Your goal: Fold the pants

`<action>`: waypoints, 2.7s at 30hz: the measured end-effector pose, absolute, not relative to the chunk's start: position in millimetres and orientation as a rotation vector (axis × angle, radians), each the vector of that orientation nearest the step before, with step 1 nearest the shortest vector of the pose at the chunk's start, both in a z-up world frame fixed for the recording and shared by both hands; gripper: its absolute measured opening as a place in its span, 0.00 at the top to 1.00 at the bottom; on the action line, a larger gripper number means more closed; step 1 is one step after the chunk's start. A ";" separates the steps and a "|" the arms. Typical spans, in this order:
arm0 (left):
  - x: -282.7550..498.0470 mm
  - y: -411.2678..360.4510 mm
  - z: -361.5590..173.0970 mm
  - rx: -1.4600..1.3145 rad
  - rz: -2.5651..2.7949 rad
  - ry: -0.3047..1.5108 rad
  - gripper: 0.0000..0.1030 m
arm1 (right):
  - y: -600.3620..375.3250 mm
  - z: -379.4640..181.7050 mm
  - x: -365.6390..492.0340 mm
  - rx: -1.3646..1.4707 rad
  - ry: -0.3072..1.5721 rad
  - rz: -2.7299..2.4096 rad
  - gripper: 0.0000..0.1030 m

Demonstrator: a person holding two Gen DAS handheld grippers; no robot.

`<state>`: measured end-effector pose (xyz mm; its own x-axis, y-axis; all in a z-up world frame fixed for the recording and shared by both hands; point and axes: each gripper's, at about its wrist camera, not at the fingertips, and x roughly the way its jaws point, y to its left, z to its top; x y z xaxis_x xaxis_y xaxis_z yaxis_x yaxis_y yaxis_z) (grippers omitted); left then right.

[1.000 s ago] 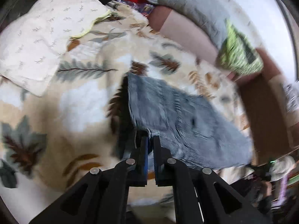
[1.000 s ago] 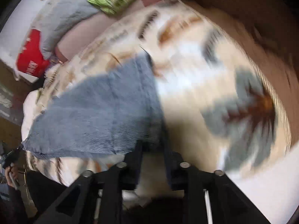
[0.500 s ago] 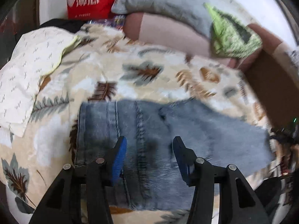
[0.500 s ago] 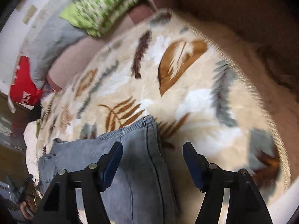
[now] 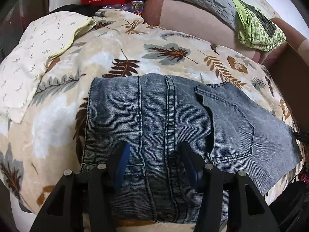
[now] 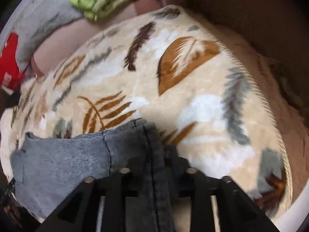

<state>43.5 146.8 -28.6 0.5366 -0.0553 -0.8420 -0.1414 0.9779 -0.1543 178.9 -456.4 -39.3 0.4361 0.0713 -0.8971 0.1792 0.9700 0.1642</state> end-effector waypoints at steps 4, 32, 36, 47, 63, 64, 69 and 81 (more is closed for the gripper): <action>43.7 135.8 0.5 -0.205 0.033 0.927 0.46 | -454.6 6.3 135.4 0.258 0.987 -0.078 0.47; 28.7 123.4 -6.6 -0.195 0.119 0.879 0.26 | -432.1 -7.7 100.2 0.581 1.052 0.066 0.27; 35.1 124.8 -10.2 -0.211 0.115 0.865 0.21 | -378.7 8.8 129.0 0.564 1.021 0.220 0.26; 48.1 135.4 -45.7 -0.229 0.108 0.936 0.19 | -341.5 -66.5 195.0 0.609 1.152 0.208 0.27; 47.0 146.2 -37.2 -0.293 0.163 0.866 0.19 | -363.1 -8.8 124.3 0.570 1.050 0.156 0.25; 46.3 147.6 -35.7 -0.302 0.175 0.858 0.19 | -365.2 -7.3 115.4 0.584 1.051 0.159 0.25; 44.6 143.4 -32.0 -0.281 0.189 0.845 0.19 | -362.9 -14.3 93.2 0.604 1.071 0.158 0.25; 38.8 129.3 -19.5 -0.226 0.148 0.815 0.19 | -320.5 -14.6 90.7 0.537 1.111 0.280 0.25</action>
